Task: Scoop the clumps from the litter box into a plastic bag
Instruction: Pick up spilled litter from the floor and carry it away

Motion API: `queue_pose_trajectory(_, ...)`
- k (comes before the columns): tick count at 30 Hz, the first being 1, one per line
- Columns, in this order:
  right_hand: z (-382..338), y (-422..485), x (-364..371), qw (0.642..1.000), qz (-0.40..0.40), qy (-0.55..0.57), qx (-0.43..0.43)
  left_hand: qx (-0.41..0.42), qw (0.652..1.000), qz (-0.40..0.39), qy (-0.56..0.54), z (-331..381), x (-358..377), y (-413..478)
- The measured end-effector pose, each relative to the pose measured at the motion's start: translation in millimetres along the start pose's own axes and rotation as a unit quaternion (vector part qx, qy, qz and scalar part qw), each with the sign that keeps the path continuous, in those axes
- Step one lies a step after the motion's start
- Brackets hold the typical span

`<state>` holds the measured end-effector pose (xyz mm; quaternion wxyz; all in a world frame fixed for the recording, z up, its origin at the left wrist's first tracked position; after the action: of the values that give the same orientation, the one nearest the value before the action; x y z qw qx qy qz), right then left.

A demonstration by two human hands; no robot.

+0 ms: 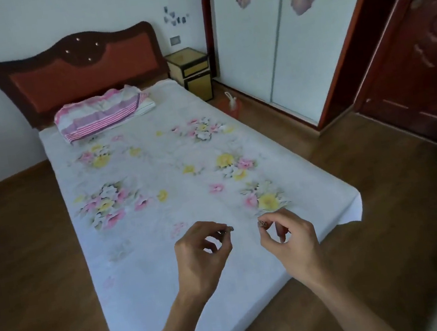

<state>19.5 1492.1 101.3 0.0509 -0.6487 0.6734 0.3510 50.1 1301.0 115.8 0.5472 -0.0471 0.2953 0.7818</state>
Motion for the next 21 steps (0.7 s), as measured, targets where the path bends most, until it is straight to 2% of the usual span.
queue_pose_trajectory(8,62,35,-110,0.996,0.076,-0.038,0.036,0.065,0.994,-0.073,-0.041,56,115,55)
queue_pose_trajectory(16,133,64,-182,0.982,0.141,-0.061,0.109,0.107,0.98,-0.147,-0.078,88,233,104)
queue_pose_trajectory(21,178,98,-224,0.974,0.181,-0.077,0.115,0.154,0.962,-0.2,-0.099,111,321,141)
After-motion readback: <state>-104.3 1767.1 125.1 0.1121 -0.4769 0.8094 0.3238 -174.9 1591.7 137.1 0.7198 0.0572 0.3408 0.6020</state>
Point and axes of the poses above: each hand's wrist, its own y-axis towards the middle knuckle, its own x-axis out of the palm, z = x × y, the point moved 8 cm from there along y, towards the middle knuckle, and after that the axes turned 3 degrees about x, right-handed, at the moved point
